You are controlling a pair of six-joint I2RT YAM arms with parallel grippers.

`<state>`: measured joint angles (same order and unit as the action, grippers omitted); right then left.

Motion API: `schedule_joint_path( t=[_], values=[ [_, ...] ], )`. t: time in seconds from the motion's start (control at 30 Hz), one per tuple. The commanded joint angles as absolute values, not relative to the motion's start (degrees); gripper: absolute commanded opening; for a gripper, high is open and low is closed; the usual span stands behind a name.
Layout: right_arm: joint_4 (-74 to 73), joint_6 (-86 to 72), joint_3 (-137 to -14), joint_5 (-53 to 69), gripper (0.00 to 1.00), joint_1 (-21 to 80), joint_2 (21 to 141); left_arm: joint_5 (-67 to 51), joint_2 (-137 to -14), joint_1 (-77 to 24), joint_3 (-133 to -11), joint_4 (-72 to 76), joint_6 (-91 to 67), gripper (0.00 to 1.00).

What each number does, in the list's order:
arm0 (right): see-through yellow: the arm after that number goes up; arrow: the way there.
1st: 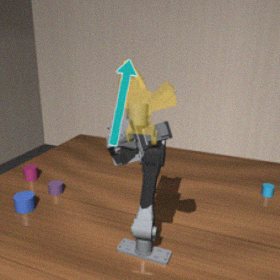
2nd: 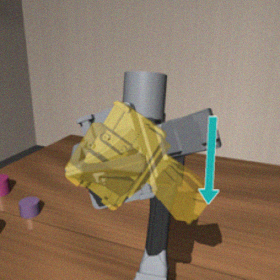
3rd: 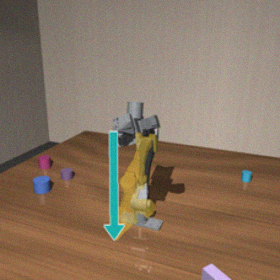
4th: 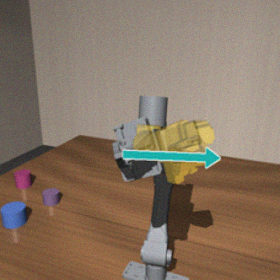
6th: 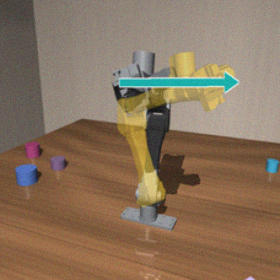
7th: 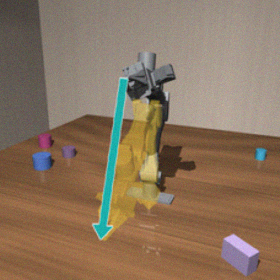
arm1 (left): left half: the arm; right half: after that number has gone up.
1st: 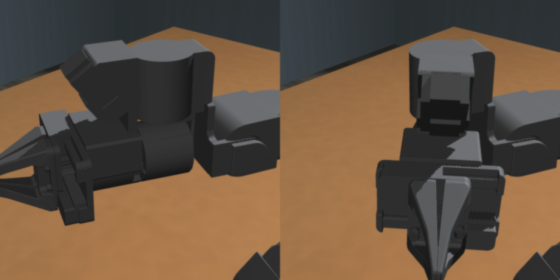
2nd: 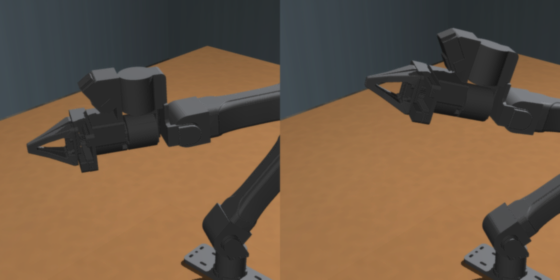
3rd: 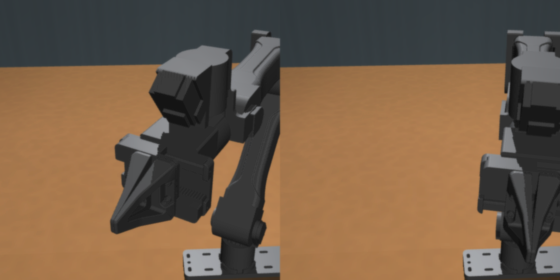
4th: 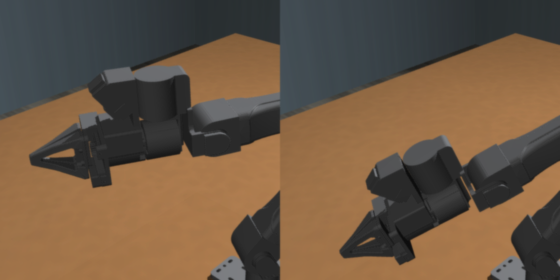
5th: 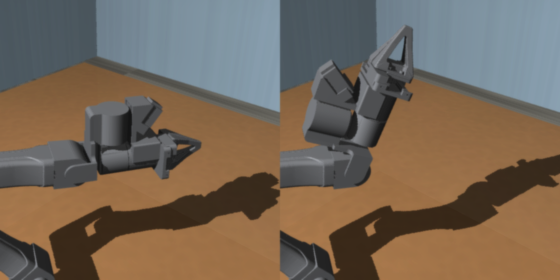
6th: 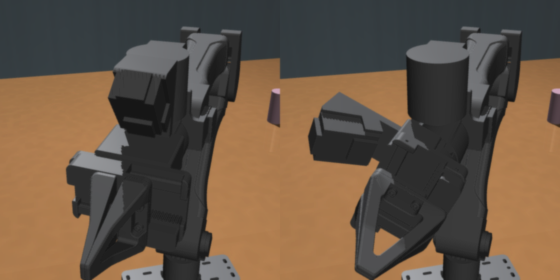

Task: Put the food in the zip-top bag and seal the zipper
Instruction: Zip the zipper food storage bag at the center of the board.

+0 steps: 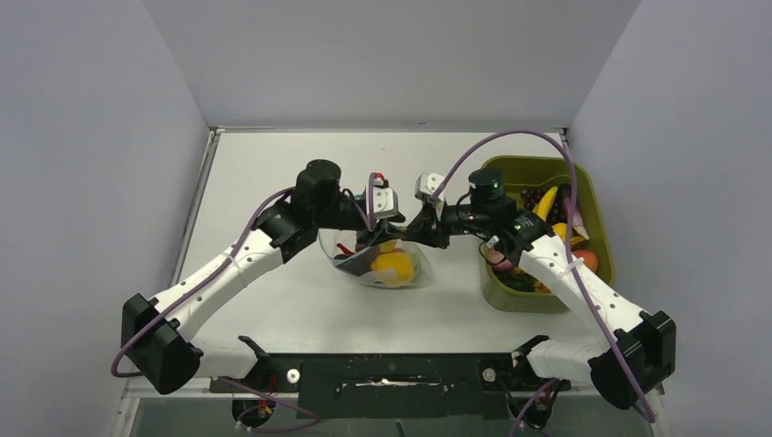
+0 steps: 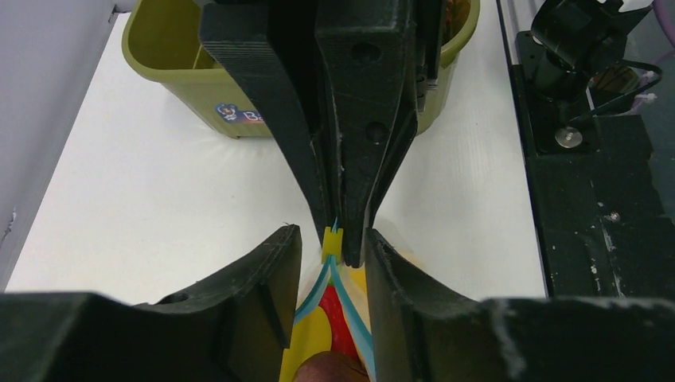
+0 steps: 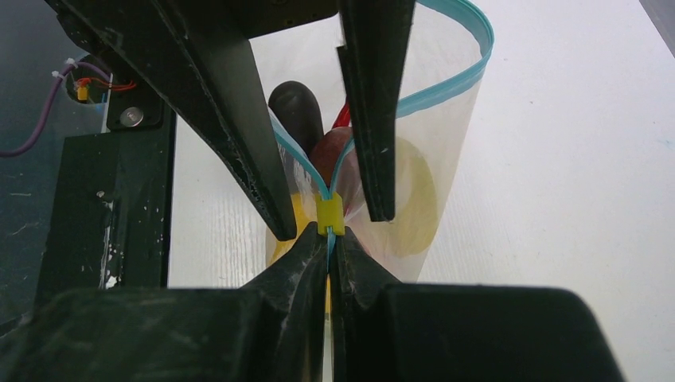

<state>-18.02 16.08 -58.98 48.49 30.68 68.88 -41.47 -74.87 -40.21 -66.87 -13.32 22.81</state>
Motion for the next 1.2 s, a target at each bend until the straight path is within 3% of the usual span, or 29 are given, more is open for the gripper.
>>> schedule_joint_path(
  t=[0.0, 0.23, 1.17],
  values=[
    [-14.1, 15.6, -58.6, 49.8, 0.00, 30.4, 66.7, -43.6, -74.7, -41.0, -69.0, -11.9, 24.3, 0.31],
    [-14.3, 15.8, -58.0, 49.2, 0.00, 30.3, 66.6, -41.9, -74.3, -41.2, -69.0, -12.7, 25.1, 0.00],
    [-14.7, 18.1, -51.5, 46.3, 0.00, 26.3, 60.9, -35.8, -67.8, -37.3, -66.1, -20.3, 25.8, 0.00]
  ],
)
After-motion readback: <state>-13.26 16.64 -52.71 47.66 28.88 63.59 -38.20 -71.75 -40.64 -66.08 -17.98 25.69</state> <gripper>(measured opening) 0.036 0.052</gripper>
